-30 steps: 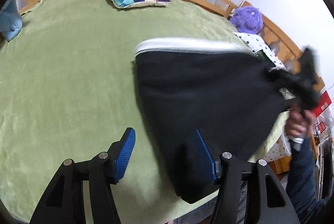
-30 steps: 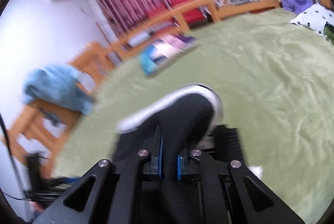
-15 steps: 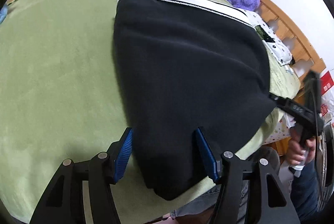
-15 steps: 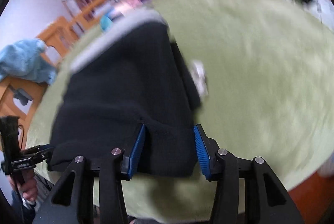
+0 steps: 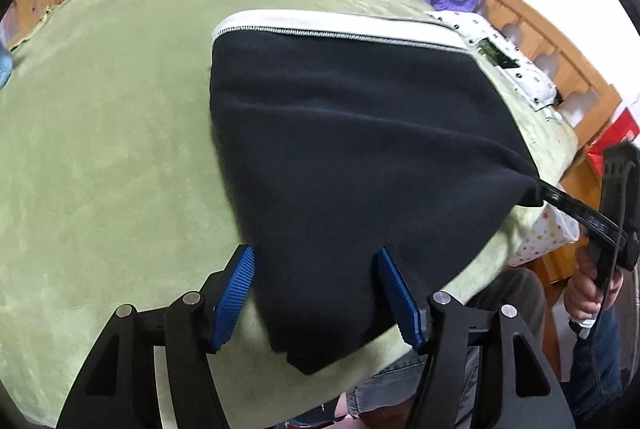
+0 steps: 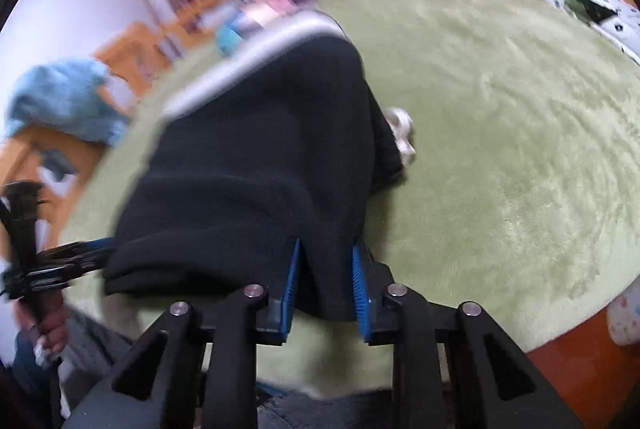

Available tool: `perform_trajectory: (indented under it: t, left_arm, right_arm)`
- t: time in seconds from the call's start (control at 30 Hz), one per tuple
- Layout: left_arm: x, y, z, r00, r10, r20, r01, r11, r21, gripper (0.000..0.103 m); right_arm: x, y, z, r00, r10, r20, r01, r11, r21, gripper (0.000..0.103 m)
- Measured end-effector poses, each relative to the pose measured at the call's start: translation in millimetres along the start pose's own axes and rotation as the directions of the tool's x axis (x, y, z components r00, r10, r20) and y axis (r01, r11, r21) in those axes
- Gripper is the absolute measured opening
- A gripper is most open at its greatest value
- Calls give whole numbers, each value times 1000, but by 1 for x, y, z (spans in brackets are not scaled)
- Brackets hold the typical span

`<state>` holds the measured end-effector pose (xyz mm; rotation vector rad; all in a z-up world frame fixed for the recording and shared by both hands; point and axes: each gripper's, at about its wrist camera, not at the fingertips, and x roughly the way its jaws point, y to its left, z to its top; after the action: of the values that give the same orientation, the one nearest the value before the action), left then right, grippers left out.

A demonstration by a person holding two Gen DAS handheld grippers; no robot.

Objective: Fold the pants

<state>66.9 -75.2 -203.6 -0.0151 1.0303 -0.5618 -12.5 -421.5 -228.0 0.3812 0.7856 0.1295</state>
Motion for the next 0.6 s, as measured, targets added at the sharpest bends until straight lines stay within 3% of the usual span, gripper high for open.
perform_trajectory:
  t: [0.07, 0.17, 0.27, 0.33, 0.4, 0.53, 0.6]
  left_arm:
    - [-1, 8, 0, 999, -40, -3, 39, 999, -26, 66]
    - [17, 10, -5, 999, -26, -46, 25, 999, -20, 70]
    - [20, 10, -7, 995, -47, -87, 47, 999, -4, 71]
    - [10, 17, -1, 993, -89, -73, 86, 996, -37, 71]
    - [2, 22, 9, 996, -77, -37, 75, 996, -51, 70]
    - [-7, 30, 31, 1000, -10, -10, 10, 1000, -26, 70]
    - [-11, 36, 38, 1000, -13, -7, 13, 999, -43, 70]
  right_arm:
    - [-16, -10, -10, 998, 56, 28, -58, 997, 48, 26]
    - [4, -20, -22, 995, 5, -102, 0, 999, 43, 26]
    - [3, -25, -14, 994, 18, -105, -11, 998, 69, 27]
    - [-7, -18, 7, 999, 39, -33, -37, 998, 53, 35]
    - [-4, -10, 33, 1000, 14, 12, -14, 1000, 18, 58]
    - [28, 1, 88, 1000, 22, -19, -23, 998, -67, 58]
    - [35, 9, 111, 988, 110, -109, -125, 982, -140, 55]
